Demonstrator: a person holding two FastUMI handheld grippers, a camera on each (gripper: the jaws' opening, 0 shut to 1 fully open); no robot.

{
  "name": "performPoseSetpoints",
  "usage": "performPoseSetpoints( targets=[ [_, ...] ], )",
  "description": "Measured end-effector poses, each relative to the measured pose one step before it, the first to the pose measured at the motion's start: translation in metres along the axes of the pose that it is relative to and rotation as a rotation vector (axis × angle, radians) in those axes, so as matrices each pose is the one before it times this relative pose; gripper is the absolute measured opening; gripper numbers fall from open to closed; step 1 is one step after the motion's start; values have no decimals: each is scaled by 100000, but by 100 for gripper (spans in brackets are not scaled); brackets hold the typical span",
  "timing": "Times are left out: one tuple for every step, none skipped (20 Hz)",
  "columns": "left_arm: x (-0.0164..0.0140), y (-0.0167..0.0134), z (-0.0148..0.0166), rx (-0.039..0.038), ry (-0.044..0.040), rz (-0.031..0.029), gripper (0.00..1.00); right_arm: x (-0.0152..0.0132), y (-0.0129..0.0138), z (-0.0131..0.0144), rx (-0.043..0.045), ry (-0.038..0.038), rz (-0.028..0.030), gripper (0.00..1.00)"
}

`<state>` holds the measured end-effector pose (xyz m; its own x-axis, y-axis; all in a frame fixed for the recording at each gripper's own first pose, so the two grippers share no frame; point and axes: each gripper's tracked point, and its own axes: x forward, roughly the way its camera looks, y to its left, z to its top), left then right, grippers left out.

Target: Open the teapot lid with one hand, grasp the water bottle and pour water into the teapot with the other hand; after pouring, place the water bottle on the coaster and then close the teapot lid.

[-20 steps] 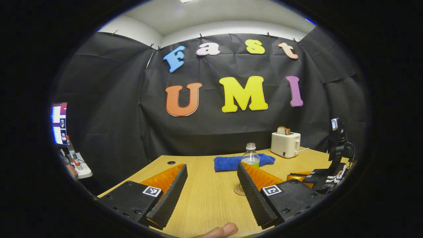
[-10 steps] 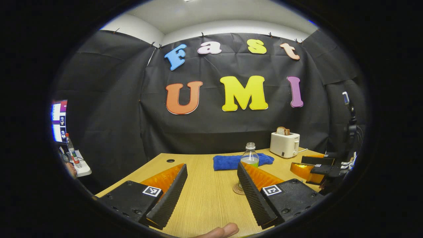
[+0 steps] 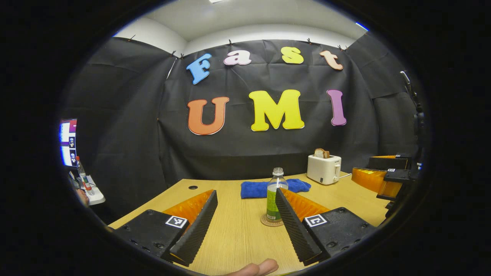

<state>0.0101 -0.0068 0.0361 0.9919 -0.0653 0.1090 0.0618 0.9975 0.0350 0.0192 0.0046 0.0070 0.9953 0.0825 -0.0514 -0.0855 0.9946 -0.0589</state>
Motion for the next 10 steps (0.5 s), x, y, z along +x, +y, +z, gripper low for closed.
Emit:
performPoseSetpoints(
  targets=[
    [-15,-612,-174,-19,678,-1055,95,-605,-872,-295,-135,980,-1276,97],
    [-6,-571,-56,280,92,-736,95,-551,-516,-371,75,1255,-806,97],
    [-143,-340,47,410,69,-81,95,-475,-646,-307,310,826,-604,97],
    [-88,-188,-182,601,188,58,95,-451,-532,-176,1181,-448,294,95],
    [-90,-210,-41,303,-114,166,95,-96,-90,258,1190,-258,821,95],
    [81,-425,-158,58,310,-405,95,-83,-334,-115,459,-43,-79,95],
    [3,-425,-171,239,377,-632,95,32,-358,230,276,-1212,-1267,95],
    [5,-124,-193,522,394,240,95,92,-249,-10,337,-118,-688,95],
    [18,-82,-89,922,515,-28,95,123,461,-221,-16,466,1076,95],
    [-27,-158,16,1047,-53,-240,95,41,648,-260,-5,288,1541,95]
  ],
)
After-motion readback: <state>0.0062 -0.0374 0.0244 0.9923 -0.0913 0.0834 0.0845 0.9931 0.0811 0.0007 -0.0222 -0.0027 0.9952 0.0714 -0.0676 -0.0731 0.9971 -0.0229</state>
